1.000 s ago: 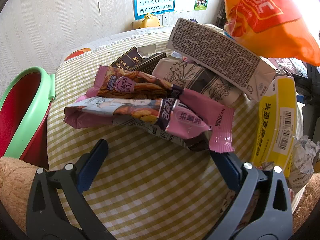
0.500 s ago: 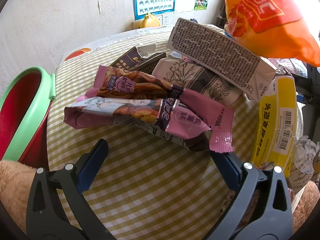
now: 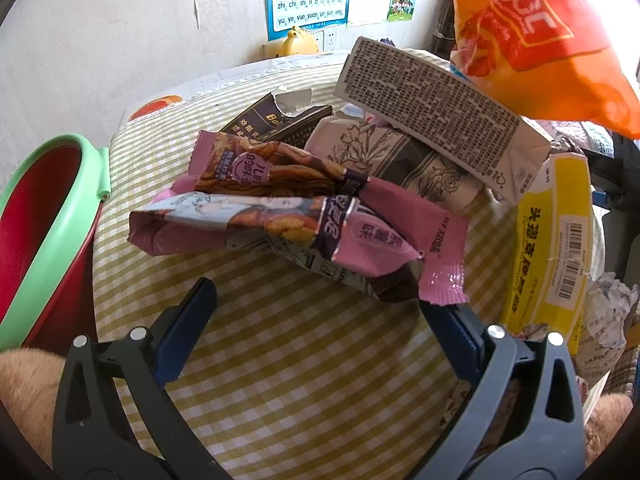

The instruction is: Collect trash

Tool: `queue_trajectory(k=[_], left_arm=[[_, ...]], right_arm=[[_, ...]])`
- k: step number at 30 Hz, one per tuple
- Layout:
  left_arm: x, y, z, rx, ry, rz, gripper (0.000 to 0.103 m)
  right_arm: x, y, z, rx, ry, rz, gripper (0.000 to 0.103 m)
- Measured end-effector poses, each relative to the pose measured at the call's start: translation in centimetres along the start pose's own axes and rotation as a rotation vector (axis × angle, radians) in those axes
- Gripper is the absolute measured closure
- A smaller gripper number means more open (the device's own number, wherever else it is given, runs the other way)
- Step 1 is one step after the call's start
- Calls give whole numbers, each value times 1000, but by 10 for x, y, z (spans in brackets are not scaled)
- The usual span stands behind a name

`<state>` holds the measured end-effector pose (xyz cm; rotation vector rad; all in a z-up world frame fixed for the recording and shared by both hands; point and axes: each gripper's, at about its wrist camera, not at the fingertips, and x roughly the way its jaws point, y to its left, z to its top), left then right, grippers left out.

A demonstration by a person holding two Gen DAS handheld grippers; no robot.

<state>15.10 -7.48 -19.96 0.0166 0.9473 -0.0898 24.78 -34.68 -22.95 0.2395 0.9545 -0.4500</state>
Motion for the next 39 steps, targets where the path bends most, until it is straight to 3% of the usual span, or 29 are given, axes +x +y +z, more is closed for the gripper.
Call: queue_trajectory(k=[39], left_arm=[[0,0,0,-2,-1,0,4]], right_arm=[[1,-1,0,1,0,0,6]])
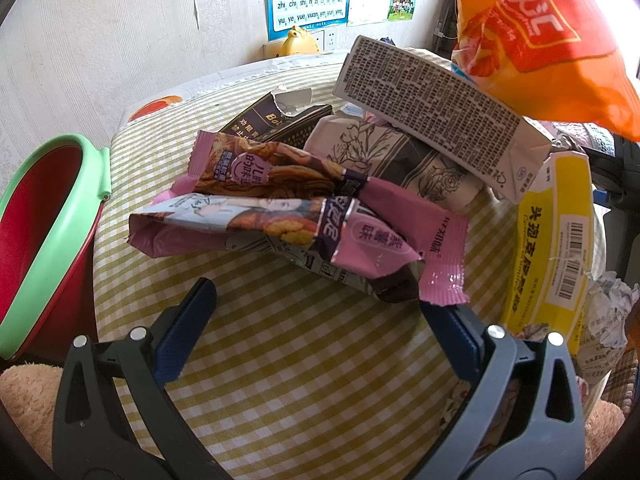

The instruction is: Collect trash

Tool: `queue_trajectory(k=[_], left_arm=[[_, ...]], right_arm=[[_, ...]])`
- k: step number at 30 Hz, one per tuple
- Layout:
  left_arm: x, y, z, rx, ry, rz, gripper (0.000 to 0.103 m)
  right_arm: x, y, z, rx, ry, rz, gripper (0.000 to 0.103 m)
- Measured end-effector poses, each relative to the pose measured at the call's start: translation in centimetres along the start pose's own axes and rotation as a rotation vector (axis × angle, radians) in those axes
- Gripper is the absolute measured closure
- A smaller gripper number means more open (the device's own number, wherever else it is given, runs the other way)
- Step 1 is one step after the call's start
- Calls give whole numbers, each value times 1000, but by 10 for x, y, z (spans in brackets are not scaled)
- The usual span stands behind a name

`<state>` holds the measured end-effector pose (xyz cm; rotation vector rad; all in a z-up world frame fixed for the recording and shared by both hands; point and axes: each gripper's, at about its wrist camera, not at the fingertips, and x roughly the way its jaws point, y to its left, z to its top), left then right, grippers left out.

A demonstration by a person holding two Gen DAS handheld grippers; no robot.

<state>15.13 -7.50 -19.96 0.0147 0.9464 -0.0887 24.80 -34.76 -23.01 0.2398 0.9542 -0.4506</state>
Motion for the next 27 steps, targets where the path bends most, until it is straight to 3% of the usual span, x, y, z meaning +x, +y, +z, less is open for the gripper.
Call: queue_trajectory(k=[9,13,16,19,22,27], left_arm=[[0,0,0,-1,-1,-1,4],[0,4,2,2,1,-24,4],[1,10,8,23,25,-46,4],[-6,21,14,-14,-2,-4,4],[-23,27,19,-22,-69,16,4],[-62,30,19,9,-198,20,4]], right_arm=[[0,0,0,4,-3,-2,7],[-24,0,2,-32,-117,-53,8],[-61,6,11,-141,-260,-143,8],[-116,9,14,-169,-393,-137,8],[-163,9,9,-145,-457,-87,8],[-221,12,-24,-77,-458,10,8]])
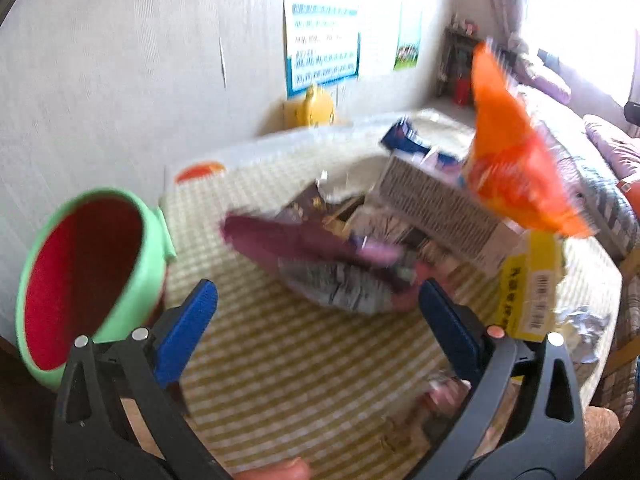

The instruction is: Collect trash

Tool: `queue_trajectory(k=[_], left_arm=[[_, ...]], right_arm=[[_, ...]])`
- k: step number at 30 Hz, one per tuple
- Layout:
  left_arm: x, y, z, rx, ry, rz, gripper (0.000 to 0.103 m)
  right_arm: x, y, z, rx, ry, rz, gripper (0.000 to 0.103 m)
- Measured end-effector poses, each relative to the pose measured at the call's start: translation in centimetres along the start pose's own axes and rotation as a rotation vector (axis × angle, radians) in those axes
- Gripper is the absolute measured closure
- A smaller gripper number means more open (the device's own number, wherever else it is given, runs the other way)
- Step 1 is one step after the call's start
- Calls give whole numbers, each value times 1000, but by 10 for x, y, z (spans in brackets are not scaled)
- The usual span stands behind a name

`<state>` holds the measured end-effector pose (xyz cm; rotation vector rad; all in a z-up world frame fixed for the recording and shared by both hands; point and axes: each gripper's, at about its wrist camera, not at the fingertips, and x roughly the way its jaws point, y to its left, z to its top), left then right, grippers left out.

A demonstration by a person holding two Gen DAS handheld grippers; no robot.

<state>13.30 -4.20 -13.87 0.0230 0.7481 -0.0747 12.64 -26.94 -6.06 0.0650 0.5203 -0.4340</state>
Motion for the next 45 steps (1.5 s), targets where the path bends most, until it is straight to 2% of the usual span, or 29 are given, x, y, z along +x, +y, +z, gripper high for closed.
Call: queue_trajectory(k=[5,8,10,13,17,22,26,34,39,45], left_arm=[[-32,5,-1,18,-56,-43,4],[-45,7,0,22,-95,-53,4],[-49,8,0,20,-113,-49,4],[-55,10,1,15,-131,-51,4],[-65,14,0,15,-150,-49,4],[-65,20,2,-9,-155,-52,4],[-65,17,0,14,-153,-45,4],[-59,16,-4,50,-133,-26,4],[-51,19,-4,24,-101,-17,4],[-51,18,-3,22,-108,-25,4]], right_arm=[[-61,15,-37,58,26,52,8],[-84,26,-53,33,38,72,8],[-96,33,-55,-1,42,65,8],[-119,35,-53,-2,-1,69,8],[-131,41,-53,-14,-5,74,8],[-134,48,-60,-36,-9,88,8],[-129,51,-68,-33,4,99,8],[-95,51,-92,18,97,130,8],[-85,47,-94,44,101,137,8],[-81,41,-95,59,113,149,8]])
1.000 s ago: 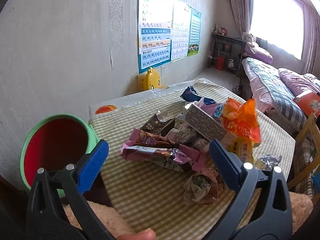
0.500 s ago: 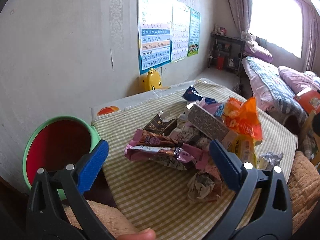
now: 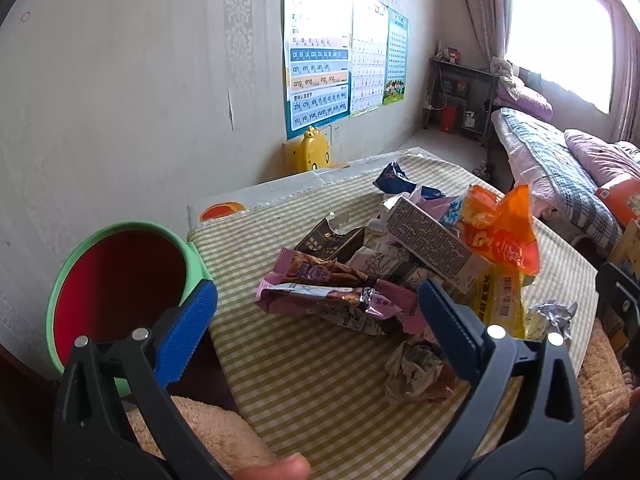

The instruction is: Collect trash

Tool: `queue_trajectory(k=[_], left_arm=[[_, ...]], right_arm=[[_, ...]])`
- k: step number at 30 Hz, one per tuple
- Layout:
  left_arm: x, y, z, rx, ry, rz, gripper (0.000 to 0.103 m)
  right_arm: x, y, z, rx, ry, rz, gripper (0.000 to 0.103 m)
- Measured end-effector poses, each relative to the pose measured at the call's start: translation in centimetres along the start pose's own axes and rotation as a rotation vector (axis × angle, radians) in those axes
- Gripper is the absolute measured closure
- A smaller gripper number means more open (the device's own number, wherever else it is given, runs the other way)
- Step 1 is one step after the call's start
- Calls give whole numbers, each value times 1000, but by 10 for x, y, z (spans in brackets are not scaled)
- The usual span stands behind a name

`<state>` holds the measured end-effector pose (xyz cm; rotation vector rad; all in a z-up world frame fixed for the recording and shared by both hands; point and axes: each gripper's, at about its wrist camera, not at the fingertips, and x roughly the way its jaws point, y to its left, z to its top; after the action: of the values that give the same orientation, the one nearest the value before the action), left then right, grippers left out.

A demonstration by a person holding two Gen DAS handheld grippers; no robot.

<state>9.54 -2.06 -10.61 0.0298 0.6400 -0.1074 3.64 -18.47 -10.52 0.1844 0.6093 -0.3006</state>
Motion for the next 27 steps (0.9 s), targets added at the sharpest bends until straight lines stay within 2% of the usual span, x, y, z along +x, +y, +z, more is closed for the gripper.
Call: queue_trajectory(k=[12,27], left_arm=[[6,6,0,-27,28,13,4],[7,3,-1,-14,32,7,4]], right_arm=[[-6,20,1,-60,-36,63,8],[-6,17,1,-55,-17,36,8]])
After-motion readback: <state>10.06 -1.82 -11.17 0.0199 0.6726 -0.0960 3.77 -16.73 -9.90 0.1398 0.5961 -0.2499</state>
